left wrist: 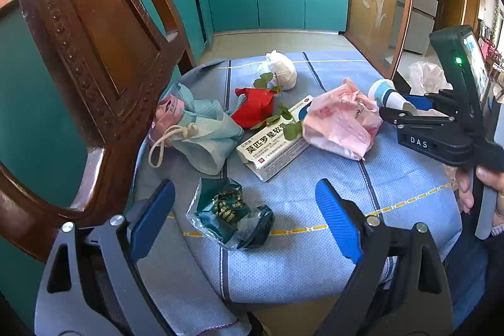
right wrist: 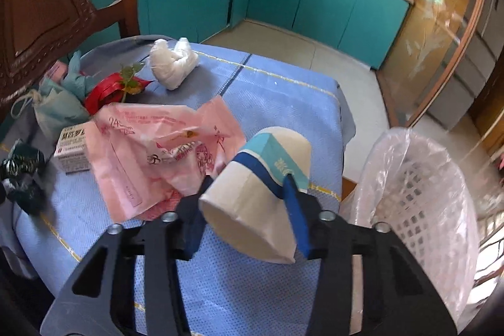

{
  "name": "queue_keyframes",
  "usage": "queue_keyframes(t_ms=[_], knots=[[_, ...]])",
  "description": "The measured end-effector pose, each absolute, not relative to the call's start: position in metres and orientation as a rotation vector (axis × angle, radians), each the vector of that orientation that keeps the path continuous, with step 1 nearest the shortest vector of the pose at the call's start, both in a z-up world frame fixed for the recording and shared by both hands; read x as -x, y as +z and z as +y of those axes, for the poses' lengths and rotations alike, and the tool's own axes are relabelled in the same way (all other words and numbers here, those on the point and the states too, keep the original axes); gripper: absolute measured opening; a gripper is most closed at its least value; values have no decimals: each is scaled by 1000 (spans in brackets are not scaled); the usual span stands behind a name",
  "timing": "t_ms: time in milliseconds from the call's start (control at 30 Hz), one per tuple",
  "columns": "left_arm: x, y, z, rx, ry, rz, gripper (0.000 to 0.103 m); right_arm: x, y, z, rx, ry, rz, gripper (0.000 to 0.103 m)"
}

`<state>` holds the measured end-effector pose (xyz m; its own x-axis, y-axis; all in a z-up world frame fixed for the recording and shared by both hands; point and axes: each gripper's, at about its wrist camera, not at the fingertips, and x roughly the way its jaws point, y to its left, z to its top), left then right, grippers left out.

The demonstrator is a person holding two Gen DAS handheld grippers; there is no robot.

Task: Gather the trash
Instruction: 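Grasp the striped paper cup with the right gripper, then grasp the green snack wrapper with the left gripper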

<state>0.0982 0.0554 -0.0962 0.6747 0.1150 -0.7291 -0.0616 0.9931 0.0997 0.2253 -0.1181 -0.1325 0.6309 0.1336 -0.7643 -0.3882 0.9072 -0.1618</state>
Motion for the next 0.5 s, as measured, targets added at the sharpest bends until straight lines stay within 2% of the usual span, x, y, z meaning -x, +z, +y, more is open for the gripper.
queue_keyframes(t_ms=[33,100,500], knots=[[-98,-96,55,-68,100,825,91,-224,-132,-118,331,309,835,39],[-98,-96,55,-68,101,825,91,-223,-131,-118,340,310,825,29],[-101,-97,55,-59,100,838,92,-214,-113,-131,267,338,770,24]])
